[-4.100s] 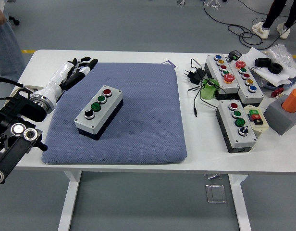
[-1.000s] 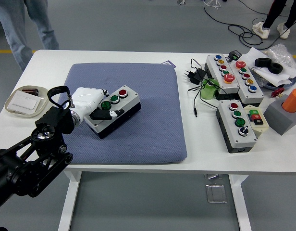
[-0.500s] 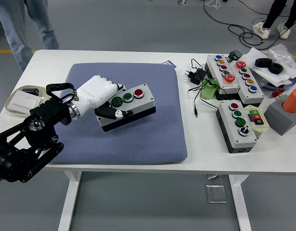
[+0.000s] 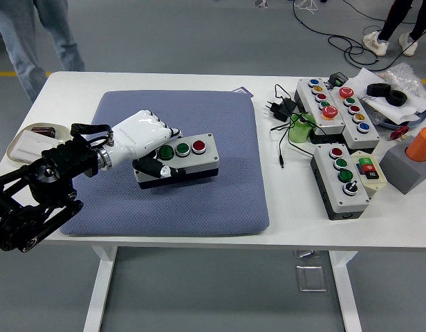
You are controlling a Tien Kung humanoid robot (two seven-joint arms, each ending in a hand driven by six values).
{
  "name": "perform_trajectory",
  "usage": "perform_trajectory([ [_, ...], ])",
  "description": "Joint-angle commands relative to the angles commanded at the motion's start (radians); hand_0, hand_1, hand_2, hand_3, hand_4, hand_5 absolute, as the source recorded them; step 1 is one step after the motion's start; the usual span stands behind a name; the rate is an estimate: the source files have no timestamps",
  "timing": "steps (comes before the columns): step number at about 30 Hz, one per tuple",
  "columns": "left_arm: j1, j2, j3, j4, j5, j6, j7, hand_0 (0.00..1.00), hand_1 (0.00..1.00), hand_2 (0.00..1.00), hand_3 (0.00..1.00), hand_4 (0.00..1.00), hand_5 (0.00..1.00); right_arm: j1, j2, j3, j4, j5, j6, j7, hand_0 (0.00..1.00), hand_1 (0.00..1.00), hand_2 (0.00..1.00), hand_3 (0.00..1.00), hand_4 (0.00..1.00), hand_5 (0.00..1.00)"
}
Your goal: Pick up the button,place it on the desk,press the button,press the button
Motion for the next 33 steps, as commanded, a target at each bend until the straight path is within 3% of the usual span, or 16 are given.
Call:
perform_trajectory([
  [7, -0.017, 0.008, 0.013, 0.038, 0.0, 0.093, -0.054, 0.5, 0.496, 0.404, 0.413, 0.699, 0.002, 0.002, 0.0, -0.002, 0.0, -0.001, 0.001, -0.001, 0.628, 0.478, 0.541, 0.582, 0.272, 0.021],
  [15, -0.049, 0.02, 0.095, 0.06, 0.0, 0.182, -0.1, 0.512, 0.52, 0.426, 0.432, 0.753, 0.002, 0.002, 0.001, -0.005, 0.0, -0.001, 0.002, -0.003, 0.629, 0.478, 0.541, 0.582, 0.272, 0.021],
  [26, -0.073, 0.012, 0.177, 0.092, 0.0, 0.179, -0.123, 0.506, 0.522, 0.431, 0.431, 0.766, 0.002, -0.004, 0.002, -0.008, 0.0, -0.001, 0.003, -0.004, 0.629, 0.481, 0.543, 0.582, 0.271, 0.022],
  [33, -0.064, 0.001, 0.166, 0.113, 0.0, 0.119, -0.119, 0.52, 0.53, 0.448, 0.45, 0.751, 0.002, -0.007, 0.002, -0.008, 0.0, -0.005, 0.004, -0.005, 0.628, 0.481, 0.543, 0.582, 0.271, 0.021],
])
